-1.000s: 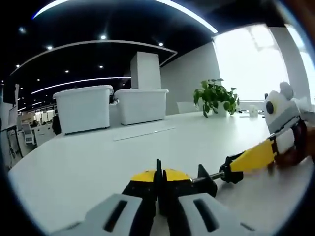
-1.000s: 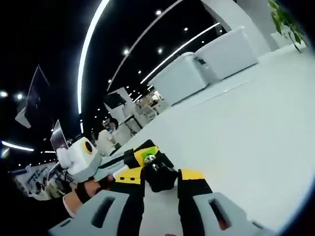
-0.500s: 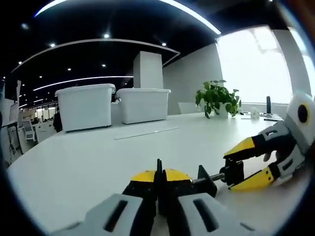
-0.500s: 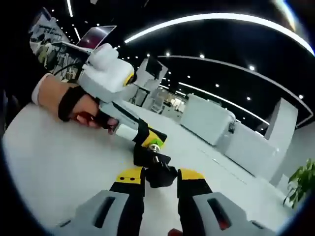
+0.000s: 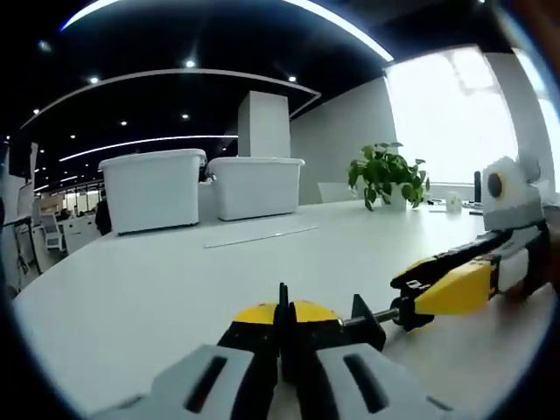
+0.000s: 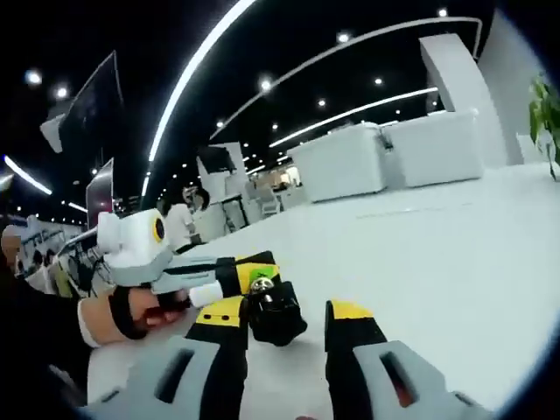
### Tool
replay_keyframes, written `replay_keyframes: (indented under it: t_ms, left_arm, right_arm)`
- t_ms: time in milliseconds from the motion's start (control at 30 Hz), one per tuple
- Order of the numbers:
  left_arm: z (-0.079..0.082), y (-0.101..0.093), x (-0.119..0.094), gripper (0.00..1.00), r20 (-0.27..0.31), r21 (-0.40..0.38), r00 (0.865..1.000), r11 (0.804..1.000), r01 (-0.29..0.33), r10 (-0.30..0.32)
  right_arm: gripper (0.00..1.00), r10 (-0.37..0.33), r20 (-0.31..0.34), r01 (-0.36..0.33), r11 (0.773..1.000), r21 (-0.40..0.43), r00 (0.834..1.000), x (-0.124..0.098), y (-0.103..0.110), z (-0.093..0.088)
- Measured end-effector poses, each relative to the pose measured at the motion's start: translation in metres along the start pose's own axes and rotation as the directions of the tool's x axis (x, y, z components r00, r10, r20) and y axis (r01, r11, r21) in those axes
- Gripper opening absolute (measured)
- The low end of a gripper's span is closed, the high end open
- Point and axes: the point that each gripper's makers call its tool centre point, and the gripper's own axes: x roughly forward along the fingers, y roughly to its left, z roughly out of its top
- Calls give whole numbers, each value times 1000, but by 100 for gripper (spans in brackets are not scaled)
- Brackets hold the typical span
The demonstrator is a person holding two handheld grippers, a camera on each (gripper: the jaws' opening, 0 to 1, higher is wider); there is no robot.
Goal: Clamp the fixed fixture on the desktop, loosen the retaining clip, secure it to the edge of the desk, and tighten the retaining clip.
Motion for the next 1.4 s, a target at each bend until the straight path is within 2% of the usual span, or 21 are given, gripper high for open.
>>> replay_keyframes:
  t_ms: [100, 200, 300, 433, 467, 500, 533, 567, 600, 700, 800, 867, 900, 933, 967, 1000, 1033, 1067, 1133, 1200, 1400]
  left_arm:
    - [0, 0, 0, 4, 0, -6, 1000, 1000, -2, 2]
    - [0, 0, 0, 4, 1, -12, 1000, 1000, -3, 3]
    - [-1, 1, -1, 4, 0, -18, 1000, 1000, -4, 4]
    - [-1, 0, -1, 4, 0, -21, 1000, 1000, -6, 6]
    - [-1, 0, -1, 4, 0, -23, 1000, 1000, -7, 7]
    - [-1, 0, -1, 4, 0, -25, 1000, 1000, -7, 7]
    - [-1, 0, -1, 4, 0, -25, 1000, 1000, -8, 8]
    - [-1, 0, -1, 4, 0, -25, 1000, 1000, -8, 8]
    - [-1, 0, -1, 4, 0, -25, 1000, 1000, -9, 9]
    - [-1, 0, -1, 4, 1, -21, 1000, 1000, -9, 9]
    - [-1, 0, -1, 4, 0, -21, 1000, 1000, -11, 11]
    - [-1, 1, -2, 4, 0, -23, 1000, 1000, -12, 12]
    - [-1, 1, -1, 4, 0, -24, 1000, 1000, -11, 11]
    - [-1, 1, -1, 4, 0, -24, 1000, 1000, -11, 11]
    - [-1, 1, -1, 4, 0, -26, 1000, 1000, -11, 11]
    - [-1, 1, -2, 4, 0, -25, 1000, 1000, -10, 10]
    - [-1, 0, -2, 4, 0, -19, 1000, 1000, -9, 9]
    - [-1, 0, -2, 4, 1, -11, 1000, 1000, -8, 8]
    - [-1, 0, -2, 4, 1, -14, 1000, 1000, -9, 9]
    - [-1, 0, -1, 4, 1, -14, 1000, 1000, -9, 9]
    - [-1, 0, -1, 4, 1, -13, 1000, 1000, -9, 9]
  right_arm:
    - [20, 15, -27, -12, 993, 116, 1000, 3, 0, -3]
    - [19, 30, -43, -26, 996, 86, 999, 6, 0, -1]
    - [18, 20, -30, -25, 981, -193, 999, 6, 5, 4]
    - [18, -24, -11, 12, 798, -602, 1000, 0, 23, 2]
    - [18, -32, -5, 19, 711, -702, 999, -1, 26, 1]
    - [18, -40, 1, 24, 579, -815, 999, -2, 30, -2]
    - [18, -44, 6, 27, 488, -872, 999, -3, 33, -4]
    - [18, -48, 13, 32, 410, -911, 999, -4, 35, -6]
    - [18, -56, 21, 40, 363, -931, 998, -5, 36, -8]
    - [18, -73, 33, 52, 271, -961, 997, -7, 37, -10]
    - [19, -60, 39, 55, 295, -954, 997, -5, 33, -12]
    - [19, -74, 53, 68, 228, -971, 996, -7, 34, -12]
    - [19, -80, 57, 74, 217, -973, 995, -7, 35, -12]
    - [19, -87, 47, 65, 223, -973, 995, -7, 37, -12]
    - [20, -96, 11, 39, 295, -955, 995, -6, 35, -13]
    - [19, -76, 9, 42, 444, -895, 997, -5, 34, -9]
    - [20, -68, 16, 51, 550, -833, 998, -7, 33, -4]
    - [24, -70, 35, 74, 699, -712, 997, -9, 30, 5]
    - [34, -10, 55, 32, 907, -419, 998, -9, 27, 16]
    - [29, -19, 47, 33, 954, -300, 999, -7, 13, 15]
    - [28, -15, -21, 13, 994, -107, 1000, 7, 1, -5]
